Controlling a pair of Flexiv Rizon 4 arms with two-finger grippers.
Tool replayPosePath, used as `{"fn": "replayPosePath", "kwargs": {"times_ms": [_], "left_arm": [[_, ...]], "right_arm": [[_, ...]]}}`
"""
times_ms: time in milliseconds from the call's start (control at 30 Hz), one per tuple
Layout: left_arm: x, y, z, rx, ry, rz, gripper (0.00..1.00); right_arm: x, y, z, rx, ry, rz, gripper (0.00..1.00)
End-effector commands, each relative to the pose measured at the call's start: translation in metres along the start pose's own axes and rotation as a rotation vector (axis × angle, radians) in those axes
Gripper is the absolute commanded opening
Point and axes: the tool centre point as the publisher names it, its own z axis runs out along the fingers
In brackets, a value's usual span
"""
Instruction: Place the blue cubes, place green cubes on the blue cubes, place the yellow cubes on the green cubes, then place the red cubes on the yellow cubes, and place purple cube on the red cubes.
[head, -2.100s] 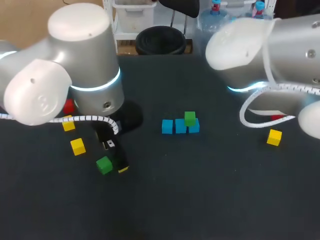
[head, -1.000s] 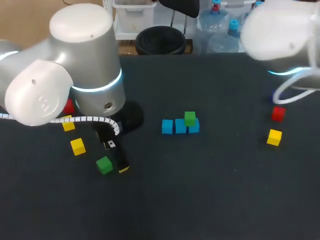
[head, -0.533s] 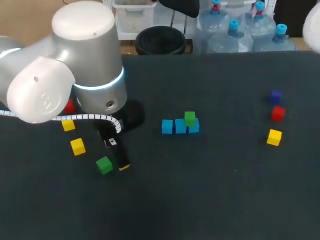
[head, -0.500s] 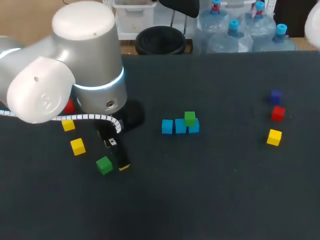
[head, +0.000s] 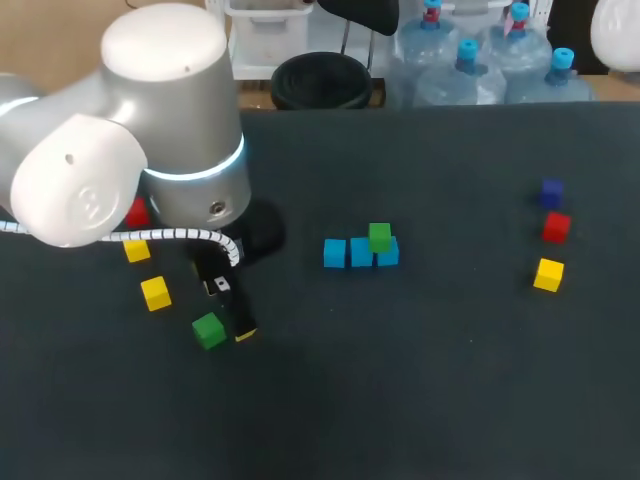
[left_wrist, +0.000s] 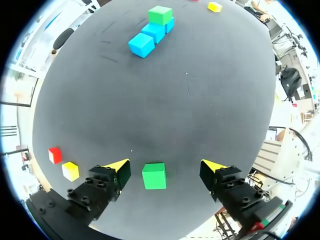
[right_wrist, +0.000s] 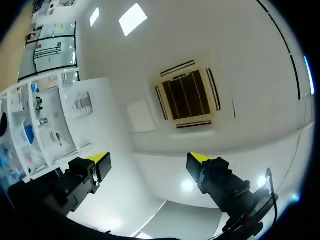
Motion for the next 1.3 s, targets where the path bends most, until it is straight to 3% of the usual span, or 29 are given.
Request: {"fn": "replayPosePath", "kwargs": {"times_ms": [33, 233, 367, 600, 733, 833, 1000, 1300], "left_arm": [[0.001, 0.002, 0.001, 0.003, 0.002, -0.001, 0.91], [-0.001, 0.001, 0.002, 0.007, 0.0, -0.001, 0.91], [-0.002, 0.0, 0.004, 0.012, 0.001, 0.002, 0.91], [-0.002, 0.001, 0.004, 0.012, 0.002, 0.001, 0.91], [-0.001, 0.002, 0.004, 0.012, 0.004, -0.003, 0.91], [0.0, 0.002, 0.005, 0.015, 0.004, -0.004, 0.9], [0.0, 0.002, 0.005, 0.014, 0.004, -0.005, 0.91], [0.0, 0.003, 0.003, 0.01, 0.0, -0.005, 0.91]], "right_arm": [[-0.007, 0.001, 0.023, 0.303, 0.003, 0.007, 1.0], [-0.027, -0.005, 0.03, 0.335, -0.088, -0.039, 1.0], [-0.041, -0.006, 0.029, 0.321, -0.111, 0.038, 1.0], [-0.059, 0.0, 0.018, 0.22, -0.174, 0.158, 1.0], [-0.063, -0.001, 0.012, 0.171, -0.146, 0.299, 1.0], [-0.056, -0.008, 0.016, 0.17, -0.112, 0.387, 1.0], [-0.034, -0.019, 0.028, 0.203, -0.042, 0.394, 1.0], [0.036, -0.052, 0.05, 0.408, 0.2, 0.425, 1.0]]}}
